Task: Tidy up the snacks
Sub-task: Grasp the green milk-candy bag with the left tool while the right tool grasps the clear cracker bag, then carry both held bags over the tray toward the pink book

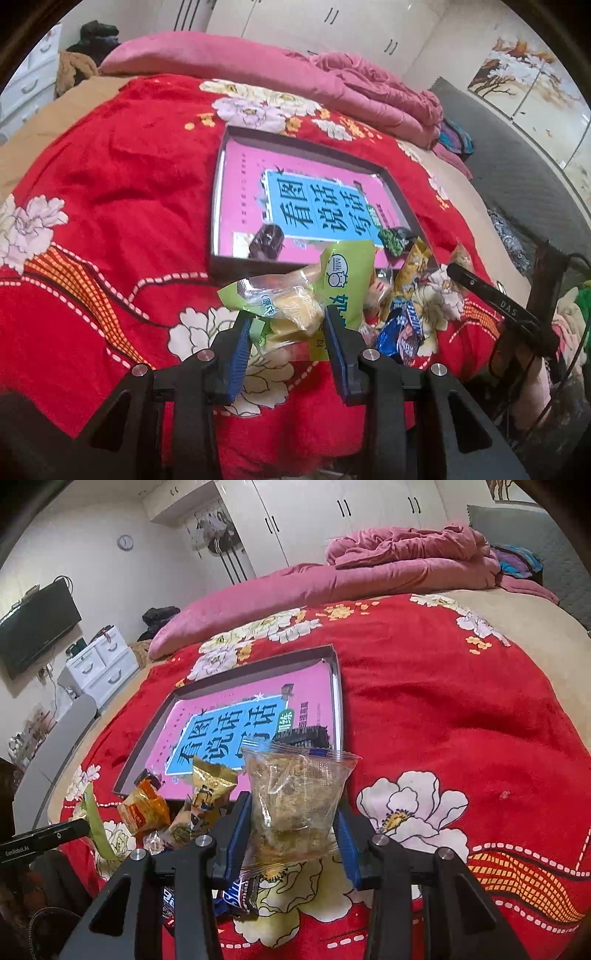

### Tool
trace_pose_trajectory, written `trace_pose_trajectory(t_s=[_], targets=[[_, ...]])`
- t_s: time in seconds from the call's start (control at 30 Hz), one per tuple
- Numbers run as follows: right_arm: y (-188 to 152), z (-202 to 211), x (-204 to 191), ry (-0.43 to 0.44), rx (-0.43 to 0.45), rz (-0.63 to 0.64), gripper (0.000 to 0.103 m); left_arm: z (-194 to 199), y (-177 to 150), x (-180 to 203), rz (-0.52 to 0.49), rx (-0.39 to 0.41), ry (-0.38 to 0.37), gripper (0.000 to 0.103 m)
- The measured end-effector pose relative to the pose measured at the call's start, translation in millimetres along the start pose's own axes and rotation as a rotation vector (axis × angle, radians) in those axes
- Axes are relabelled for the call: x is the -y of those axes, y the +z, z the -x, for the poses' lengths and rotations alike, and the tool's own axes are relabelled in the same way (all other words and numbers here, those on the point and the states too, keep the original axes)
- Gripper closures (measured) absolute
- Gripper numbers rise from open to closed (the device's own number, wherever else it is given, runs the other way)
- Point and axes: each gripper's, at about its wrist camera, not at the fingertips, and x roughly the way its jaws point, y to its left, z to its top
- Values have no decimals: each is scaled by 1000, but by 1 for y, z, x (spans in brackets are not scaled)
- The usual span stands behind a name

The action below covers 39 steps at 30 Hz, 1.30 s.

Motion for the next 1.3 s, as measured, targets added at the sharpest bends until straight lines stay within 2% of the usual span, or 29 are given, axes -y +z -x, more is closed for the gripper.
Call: trace_pose_trajectory(t_s=[0.8, 1.3], targets=[[8, 14, 0, 4, 85, 3, 60, 14, 31, 1, 52, 125, 55, 64], [12, 16, -4, -13, 126, 28, 60, -1, 49, 10, 66, 162, 51, 64]])
